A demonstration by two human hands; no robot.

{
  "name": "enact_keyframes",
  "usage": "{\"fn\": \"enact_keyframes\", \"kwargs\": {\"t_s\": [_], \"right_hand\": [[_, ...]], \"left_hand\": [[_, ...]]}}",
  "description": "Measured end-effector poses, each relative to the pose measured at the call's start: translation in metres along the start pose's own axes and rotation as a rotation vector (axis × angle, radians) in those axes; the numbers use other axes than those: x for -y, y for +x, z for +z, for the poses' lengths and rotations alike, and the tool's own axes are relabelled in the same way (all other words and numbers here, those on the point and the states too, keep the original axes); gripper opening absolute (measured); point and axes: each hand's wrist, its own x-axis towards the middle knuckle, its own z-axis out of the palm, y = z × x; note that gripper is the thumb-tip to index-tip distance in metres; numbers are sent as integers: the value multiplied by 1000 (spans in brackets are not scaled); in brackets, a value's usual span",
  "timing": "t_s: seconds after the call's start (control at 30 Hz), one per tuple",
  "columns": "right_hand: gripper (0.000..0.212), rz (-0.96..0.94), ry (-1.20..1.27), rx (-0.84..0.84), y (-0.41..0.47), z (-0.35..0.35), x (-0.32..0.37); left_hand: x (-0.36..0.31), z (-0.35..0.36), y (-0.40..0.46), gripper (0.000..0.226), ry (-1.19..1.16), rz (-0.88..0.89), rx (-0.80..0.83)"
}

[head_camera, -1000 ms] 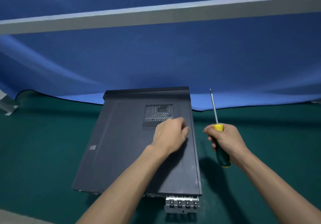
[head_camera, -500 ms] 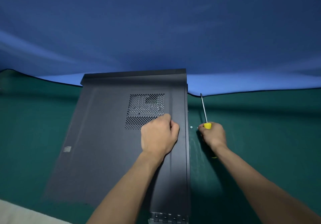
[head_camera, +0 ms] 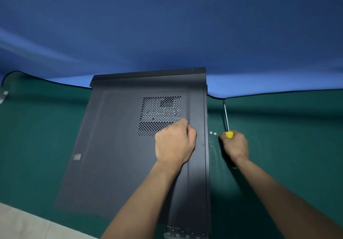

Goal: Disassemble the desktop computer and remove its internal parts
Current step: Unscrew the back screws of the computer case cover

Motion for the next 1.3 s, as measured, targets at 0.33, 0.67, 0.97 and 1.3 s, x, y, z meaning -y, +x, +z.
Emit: {"fn": "enact_keyframes", "kwargs": {"t_s": [0.33, 0.67, 0.97, 1.3], "right_hand": [[5, -214, 451, 128, -98, -43, 18], [17, -264, 473, 209, -251, -13, 22], [19, -311, 344, 190, -366, 79, -6], [27, -135, 249, 294, -406, 160, -28]], "left_hand": [[6, -8, -23, 31, -247, -92, -2], [73, -61, -129, 24, -1120, -386, 120], [155, -88, -227, 28, -1312, -657, 193], [211, -92, -224, 19, -1829, -839, 273]]}}
